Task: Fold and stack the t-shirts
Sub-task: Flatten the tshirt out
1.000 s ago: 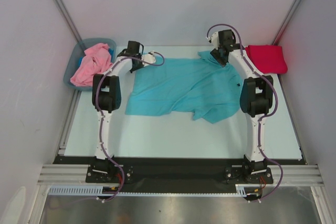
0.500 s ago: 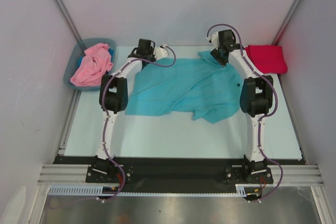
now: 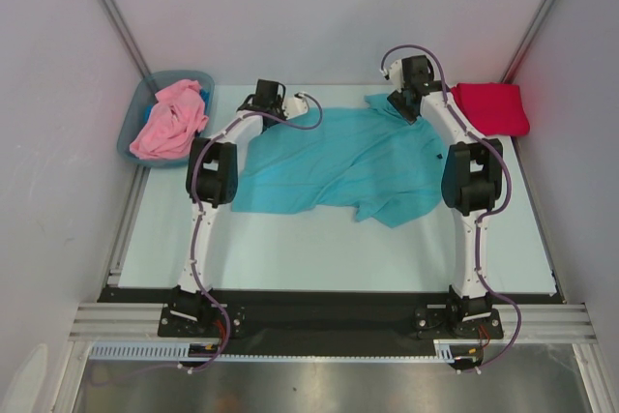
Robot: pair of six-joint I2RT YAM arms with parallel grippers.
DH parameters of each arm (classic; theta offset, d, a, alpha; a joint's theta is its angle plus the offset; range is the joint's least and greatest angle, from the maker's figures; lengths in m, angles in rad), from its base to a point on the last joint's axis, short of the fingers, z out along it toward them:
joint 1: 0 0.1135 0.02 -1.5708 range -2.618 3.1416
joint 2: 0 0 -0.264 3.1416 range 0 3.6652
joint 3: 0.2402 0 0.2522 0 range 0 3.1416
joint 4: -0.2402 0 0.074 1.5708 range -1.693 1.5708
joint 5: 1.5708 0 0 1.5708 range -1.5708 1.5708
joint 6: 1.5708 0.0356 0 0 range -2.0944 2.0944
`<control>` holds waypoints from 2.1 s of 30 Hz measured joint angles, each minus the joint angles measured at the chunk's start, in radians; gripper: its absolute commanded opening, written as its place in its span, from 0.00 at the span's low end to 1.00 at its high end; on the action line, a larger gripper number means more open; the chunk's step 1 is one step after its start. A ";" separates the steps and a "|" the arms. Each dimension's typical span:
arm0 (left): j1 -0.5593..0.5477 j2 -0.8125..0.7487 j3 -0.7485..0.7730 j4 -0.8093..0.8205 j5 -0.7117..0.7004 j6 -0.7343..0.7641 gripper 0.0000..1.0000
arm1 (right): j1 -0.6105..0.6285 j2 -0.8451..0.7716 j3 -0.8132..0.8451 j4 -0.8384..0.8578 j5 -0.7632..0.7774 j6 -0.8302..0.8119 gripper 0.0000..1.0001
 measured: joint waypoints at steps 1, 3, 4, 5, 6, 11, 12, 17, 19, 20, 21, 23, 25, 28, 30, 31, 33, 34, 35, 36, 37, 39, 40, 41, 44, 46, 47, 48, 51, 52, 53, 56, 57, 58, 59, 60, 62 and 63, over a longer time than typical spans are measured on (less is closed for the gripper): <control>0.000 0.000 0.000 0.000 -0.001 0.005 0.00 | 0.000 0.000 0.000 0.000 0.000 0.000 0.76; 0.000 0.002 0.000 -0.001 -0.006 0.015 0.01 | 0.000 0.002 0.000 0.000 0.000 0.000 0.77; 0.000 0.005 0.002 -0.001 -0.010 0.022 0.00 | 0.000 0.003 0.000 0.000 0.000 0.000 0.77; 0.000 0.010 0.009 -0.001 -0.016 0.034 0.00 | 0.002 0.005 0.000 0.000 0.000 0.000 0.77; 0.000 0.014 0.016 -0.002 -0.021 0.039 0.00 | 0.002 0.006 0.000 0.000 0.000 0.000 0.77; 0.005 0.079 0.136 -0.060 -0.042 0.061 0.00 | 0.003 0.009 0.000 -0.003 0.000 0.001 0.77; 0.006 0.087 0.152 -0.072 -0.042 0.062 0.00 | 0.003 0.009 0.000 -0.003 -0.001 0.002 0.76; 0.016 0.093 0.183 -0.143 -0.042 0.099 0.00 | 0.005 0.009 0.000 -0.005 -0.001 0.003 0.76; 0.018 0.093 0.188 -0.166 -0.042 0.119 0.00 | 0.005 0.009 0.000 -0.005 -0.001 0.003 0.76; 0.019 0.093 0.190 -0.175 -0.042 0.132 0.00 | 0.005 0.009 0.000 -0.005 -0.001 0.004 0.76; 0.019 0.093 0.191 -0.185 -0.043 0.142 0.00 | 0.005 0.009 0.000 -0.005 -0.001 0.004 0.77; 0.019 0.092 0.191 -0.199 -0.044 0.163 0.00 | 0.007 0.009 0.000 -0.005 -0.001 0.004 0.76; 0.019 0.090 0.194 -0.219 -0.046 0.179 0.00 | 0.009 0.009 0.000 -0.005 -0.001 0.005 0.76; 0.021 0.087 0.198 -0.254 -0.050 0.209 0.00 | 0.011 0.009 0.000 -0.005 -0.001 0.006 0.76; 0.022 0.087 0.203 -0.280 -0.054 0.229 0.00 | 0.013 0.009 0.000 -0.005 -0.001 0.008 0.76; 0.023 0.086 0.206 -0.290 -0.054 0.236 0.00 | 0.013 0.009 0.000 -0.005 -0.001 0.009 0.76; 0.027 0.084 0.211 -0.319 -0.053 0.246 0.00 | 0.015 0.009 0.000 -0.005 -0.001 0.011 0.76; 0.029 0.082 0.213 -0.333 -0.053 0.249 0.00 | 0.016 0.009 0.000 -0.005 -0.001 0.011 0.76; 0.032 0.082 0.214 -0.343 -0.052 0.252 0.00 | 0.016 0.009 0.000 -0.005 -0.001 0.011 0.76; 0.034 0.080 0.217 -0.357 -0.050 0.254 0.00 | 0.016 0.009 0.000 -0.005 -0.001 0.011 0.76; 0.037 0.078 0.217 -0.368 -0.049 0.254 0.00 | 0.017 0.009 0.000 -0.005 -0.001 0.011 0.76; 0.043 0.072 0.218 -0.395 -0.048 0.255 0.00 | 0.018 0.009 0.000 -0.005 0.000 0.011 0.76; 0.047 0.069 0.218 -0.409 -0.049 0.255 0.00 | 0.018 0.009 0.000 -0.005 0.000 0.011 0.76; 0.050 0.067 0.219 -0.422 -0.049 0.255 0.00 | 0.019 0.009 0.000 -0.005 0.000 0.011 0.76; 0.060 0.064 0.219 -0.443 -0.051 0.254 0.00 | 0.022 0.009 0.000 -0.005 0.000 0.011 0.76; 0.066 0.063 0.221 -0.454 -0.061 0.254 0.00 | 0.024 0.009 0.000 -0.005 0.000 0.011 0.76; 0.069 0.063 0.222 -0.455 -0.066 0.254 0.00 | 0.026 0.009 0.000 -0.005 0.000 0.011 0.76; 0.074 0.064 0.223 -0.459 -0.074 0.253 0.00 | 0.028 0.009 0.000 -0.005 0.000 0.011 0.76; 0.093 0.064 0.223 -0.472 -0.108 0.251 0.00 | 0.033 0.009 0.000 -0.005 0.000 0.011 0.76; 0.102 0.066 0.223 -0.476 -0.125 0.245 0.00 | 0.034 0.009 0.000 -0.005 0.000 0.011 0.76; 0.110 0.068 0.223 -0.475 -0.142 0.242 0.00 | 0.035 0.009 0.000 -0.005 0.000 0.011 0.76; 0.129 0.079 0.223 -0.455 -0.209 0.237 0.00 | 0.038 0.009 0.000 -0.005 0.000 0.011 0.76; 0.132 0.081 0.224 -0.449 -0.219 0.234 0.00 | 0.038 0.009 0.000 -0.005 0.000 0.011 0.76; 0.135 0.082 0.225 -0.443 -0.227 0.226 0.00 | 0.038 0.009 0.000 -0.005 0.000 0.011 0.76; 0.137 0.083 0.226 -0.438 -0.227 0.213 0.00 | 0.038 0.009 0.000 -0.005 0.000 0.011 0.76; 0.138 0.083 0.226 -0.436 -0.226 0.204 0.01 | 0.038 0.009 0.000 -0.005 0.000 0.011 0.76; 0.138 0.082 0.226 -0.430 -0.222 0.175 0.20 | 0.038 0.009 0.000 -0.005 -0.001 0.011 0.77; 0.138 0.077 0.225 -0.425 -0.217 0.165 0.42 | 0.038 0.009 -0.002 -0.006 -0.002 0.011 0.77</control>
